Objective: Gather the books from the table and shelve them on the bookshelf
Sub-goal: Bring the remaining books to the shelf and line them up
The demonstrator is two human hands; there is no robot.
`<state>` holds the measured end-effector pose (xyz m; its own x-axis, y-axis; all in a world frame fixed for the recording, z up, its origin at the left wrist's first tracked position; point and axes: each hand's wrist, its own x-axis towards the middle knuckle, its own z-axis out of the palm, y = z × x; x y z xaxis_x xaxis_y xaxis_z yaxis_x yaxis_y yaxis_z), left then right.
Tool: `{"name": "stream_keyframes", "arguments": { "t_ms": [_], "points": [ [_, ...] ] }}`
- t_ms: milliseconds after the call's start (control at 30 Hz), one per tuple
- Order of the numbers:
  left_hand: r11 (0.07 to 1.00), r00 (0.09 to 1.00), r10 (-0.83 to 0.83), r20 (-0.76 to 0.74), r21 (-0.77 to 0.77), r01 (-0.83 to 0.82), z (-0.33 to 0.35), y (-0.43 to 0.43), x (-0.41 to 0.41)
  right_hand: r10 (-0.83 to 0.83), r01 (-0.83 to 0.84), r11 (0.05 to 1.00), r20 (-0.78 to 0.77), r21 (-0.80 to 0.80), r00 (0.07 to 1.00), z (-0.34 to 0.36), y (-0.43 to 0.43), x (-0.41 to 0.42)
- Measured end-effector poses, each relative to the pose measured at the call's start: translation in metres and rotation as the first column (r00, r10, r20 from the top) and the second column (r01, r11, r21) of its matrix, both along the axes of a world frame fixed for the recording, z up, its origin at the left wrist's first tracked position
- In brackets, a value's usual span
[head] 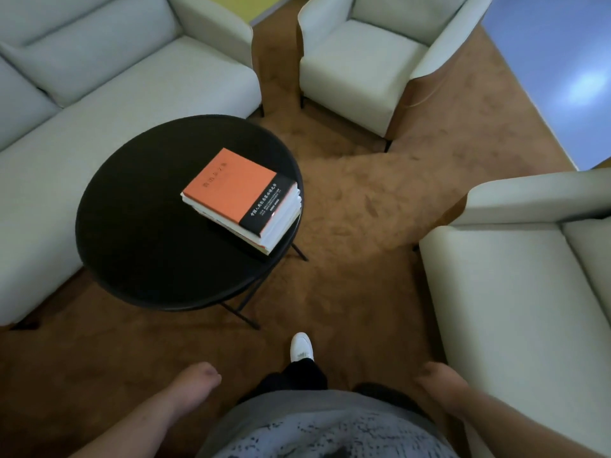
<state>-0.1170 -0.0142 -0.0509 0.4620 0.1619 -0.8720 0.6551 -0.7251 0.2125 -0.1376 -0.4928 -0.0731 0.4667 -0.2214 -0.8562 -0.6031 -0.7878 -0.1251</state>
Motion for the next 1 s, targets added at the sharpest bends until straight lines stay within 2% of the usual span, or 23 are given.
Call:
{"name": "stream_keyframes", "arguments": {
  "t_ms": [167, 467, 533, 600, 633, 700, 767, 800, 867, 1000],
  "points": [
    [0.994, 0.987, 0.102, 0.123, -0.063, -0.094, 0.012, -0.005, 0.071, -0.046, 0.039, 0.996, 0.084, 0.084, 0.995, 0.013, 0.028, 0.095],
    [0.979, 0.981, 0.151, 0.118, -0.152, -0.133, 0.015, -0.034, 0.126, 0.182, -0.189, 0.964, 0.057, 0.187, 0.982, 0.011, 0.069, 0.23],
    [0.964, 0.97, 0.22, 0.106, -0.178, -0.199, 0.02, -0.039, 0.136, 0.252, -0.258, 0.945, 0.053, 0.203, 0.966, 0.014, 0.074, 0.265],
    [0.911, 0.918, 0.386, 0.091, -0.196, -0.363, 0.026, -0.049, 0.151, 0.322, -0.332, 0.911, 0.08, 0.246, 0.943, 0.019, 0.082, 0.305],
    [0.843, 0.852, 0.518, 0.08, -0.217, -0.492, 0.029, -0.054, 0.16, 0.324, -0.342, 0.897, 0.109, 0.279, 0.94, 0.023, 0.088, 0.326],
    [0.584, 0.6, 0.799, 0.042, -0.296, -0.756, 0.036, -0.063, 0.181, 0.238, -0.286, 0.882, 0.171, 0.374, 0.956, 0.033, 0.107, 0.366],
    [0.303, 0.335, 0.942, -0.009, -0.404, -0.863, 0.043, -0.07, 0.202, 0.16, -0.248, 0.848, 0.22, 0.468, 0.962, 0.047, 0.134, 0.404],
    [0.2, 0.24, 0.97, -0.033, -0.453, -0.869, 0.045, -0.073, 0.212, 0.14, -0.239, 0.825, 0.223, 0.512, 0.965, 0.054, 0.15, 0.421],
    [0.069, 0.132, 0.988, -0.084, -0.527, -0.847, 0.045, -0.079, 0.228, 0.15, -0.234, 0.782, 0.189, 0.577, 0.97, 0.068, 0.18, 0.449],
    [-0.128, -0.053, 0.988, -0.143, -0.587, -0.799, 0.036, -0.092, 0.244, 0.37, -0.315, 0.7, 0.051, 0.641, 0.927, 0.081, 0.227, 0.476]
  ]
}}
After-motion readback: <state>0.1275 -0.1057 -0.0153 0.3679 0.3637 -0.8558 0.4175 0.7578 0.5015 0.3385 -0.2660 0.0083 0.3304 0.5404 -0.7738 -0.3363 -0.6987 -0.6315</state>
